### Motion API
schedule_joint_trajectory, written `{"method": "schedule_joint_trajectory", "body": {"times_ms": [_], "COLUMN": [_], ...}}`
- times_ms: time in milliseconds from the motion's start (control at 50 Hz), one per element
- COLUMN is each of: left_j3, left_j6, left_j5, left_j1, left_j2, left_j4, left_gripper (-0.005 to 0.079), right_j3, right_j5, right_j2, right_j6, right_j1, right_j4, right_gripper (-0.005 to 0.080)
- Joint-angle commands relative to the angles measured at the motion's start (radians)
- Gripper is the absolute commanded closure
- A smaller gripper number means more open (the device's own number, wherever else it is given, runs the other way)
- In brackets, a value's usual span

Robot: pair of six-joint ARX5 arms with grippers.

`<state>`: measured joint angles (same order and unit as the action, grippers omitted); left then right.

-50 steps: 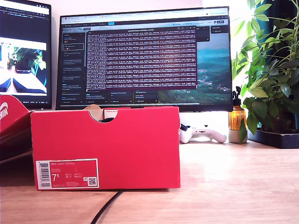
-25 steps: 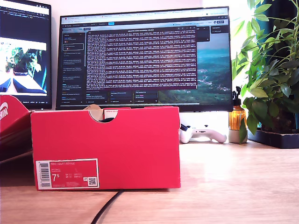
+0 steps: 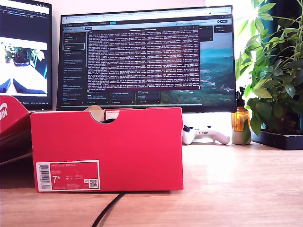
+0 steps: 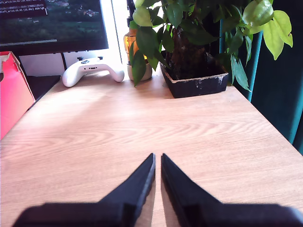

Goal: Pack the blue shoes by picking the first shoe and placing it inside the red shoebox, left side, then picking and rotating the second shoe and placing it in the shoebox

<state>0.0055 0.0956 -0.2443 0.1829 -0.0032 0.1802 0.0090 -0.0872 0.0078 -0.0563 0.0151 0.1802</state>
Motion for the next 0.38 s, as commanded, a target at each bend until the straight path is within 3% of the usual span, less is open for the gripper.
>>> {"method": "schedule_joint_trajectory", "body": {"times_ms": [0, 360], "left_j3": [-0.03, -0.029], "left_j6": [0.003, 0.003], "left_j5": [0.0, 0.008], "left_j1": [0.001, -0.147], "left_j2": [-0.009, -0.009], "left_j4": [0.018, 0.021], "left_gripper": [0.0754, 0.0754], "right_j3": [-0.001, -0.001], "right_j5": [0.0, 0.0], "right_j2": [-0.006, -0.006], "right_j6": [-0.007, -0.007], "right_j1": [0.004, 0.004], "right_j4": [-0.009, -0.009], "right_gripper": [0.0759, 0.0759]}}
